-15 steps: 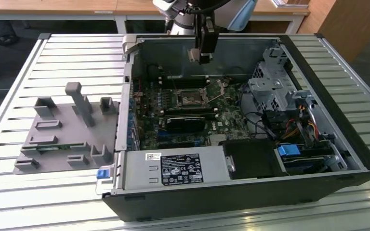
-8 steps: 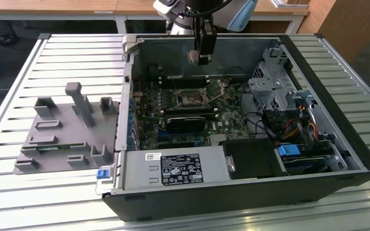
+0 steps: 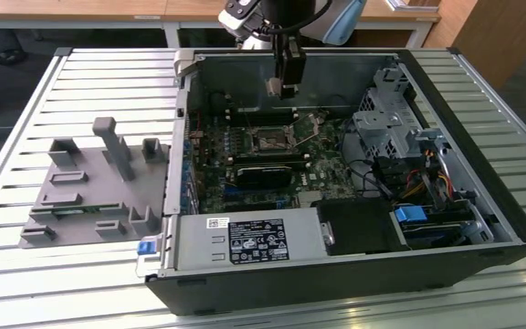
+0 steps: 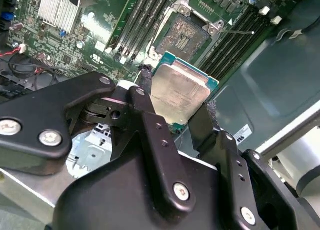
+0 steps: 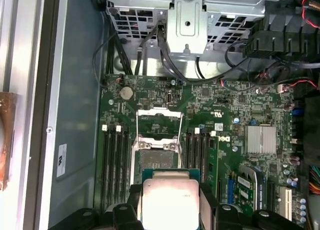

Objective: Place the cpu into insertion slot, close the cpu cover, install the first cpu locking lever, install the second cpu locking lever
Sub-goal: 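Place the cpu into insertion slot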

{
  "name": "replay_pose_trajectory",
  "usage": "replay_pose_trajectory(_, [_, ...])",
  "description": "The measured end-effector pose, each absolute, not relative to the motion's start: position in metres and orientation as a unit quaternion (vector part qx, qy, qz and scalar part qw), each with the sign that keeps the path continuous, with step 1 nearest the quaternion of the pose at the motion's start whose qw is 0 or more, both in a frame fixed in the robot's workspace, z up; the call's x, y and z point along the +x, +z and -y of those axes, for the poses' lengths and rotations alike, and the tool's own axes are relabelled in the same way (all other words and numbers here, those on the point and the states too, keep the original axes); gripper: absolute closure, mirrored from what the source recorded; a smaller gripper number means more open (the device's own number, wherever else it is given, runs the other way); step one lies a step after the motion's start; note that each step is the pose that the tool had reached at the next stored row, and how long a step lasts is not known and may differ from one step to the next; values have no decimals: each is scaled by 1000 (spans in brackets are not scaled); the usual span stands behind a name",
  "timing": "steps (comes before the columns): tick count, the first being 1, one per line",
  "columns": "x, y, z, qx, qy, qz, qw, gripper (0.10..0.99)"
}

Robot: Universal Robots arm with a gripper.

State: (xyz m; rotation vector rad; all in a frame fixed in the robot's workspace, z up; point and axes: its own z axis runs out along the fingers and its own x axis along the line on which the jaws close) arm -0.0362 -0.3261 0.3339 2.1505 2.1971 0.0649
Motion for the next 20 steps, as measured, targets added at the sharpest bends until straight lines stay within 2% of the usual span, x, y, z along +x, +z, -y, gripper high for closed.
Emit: replay_pose_trajectory(20, [-36,303,321,699,17,-714,37,545])
